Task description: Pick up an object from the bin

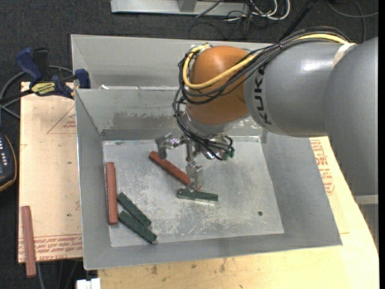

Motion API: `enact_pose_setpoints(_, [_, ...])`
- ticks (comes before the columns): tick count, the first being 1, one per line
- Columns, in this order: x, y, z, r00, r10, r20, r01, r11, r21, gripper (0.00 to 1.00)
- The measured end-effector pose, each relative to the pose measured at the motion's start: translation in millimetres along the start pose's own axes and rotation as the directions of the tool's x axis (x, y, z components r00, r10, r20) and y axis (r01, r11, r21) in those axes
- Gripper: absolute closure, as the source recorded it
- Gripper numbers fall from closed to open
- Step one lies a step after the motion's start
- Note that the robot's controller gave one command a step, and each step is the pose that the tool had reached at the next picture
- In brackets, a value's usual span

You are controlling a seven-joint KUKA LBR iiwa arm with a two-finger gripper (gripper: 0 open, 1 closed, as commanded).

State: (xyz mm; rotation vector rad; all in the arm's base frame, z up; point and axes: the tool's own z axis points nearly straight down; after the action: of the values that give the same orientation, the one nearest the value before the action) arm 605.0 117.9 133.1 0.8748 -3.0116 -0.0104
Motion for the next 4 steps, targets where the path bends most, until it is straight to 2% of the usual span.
enact_pose_setpoints(1, [51.8,26,67,0.994,0.108,-0.002,-0.108,0.994,0.003,0.00])
enact_pose_setpoints(2, [52.3,-53,38,0.998,-0.063,0.008,0.063,0.998,0.013,0.00])
enact_pose_setpoints(3, [78.0,-57,61,0.999,-0.034,0.012,0.034,0.999,0.008,0.00])
enact_pose_setpoints(4, [78.4,-57,60,0.999,-0.036,0.006,0.036,0.999,0.008,1.00])
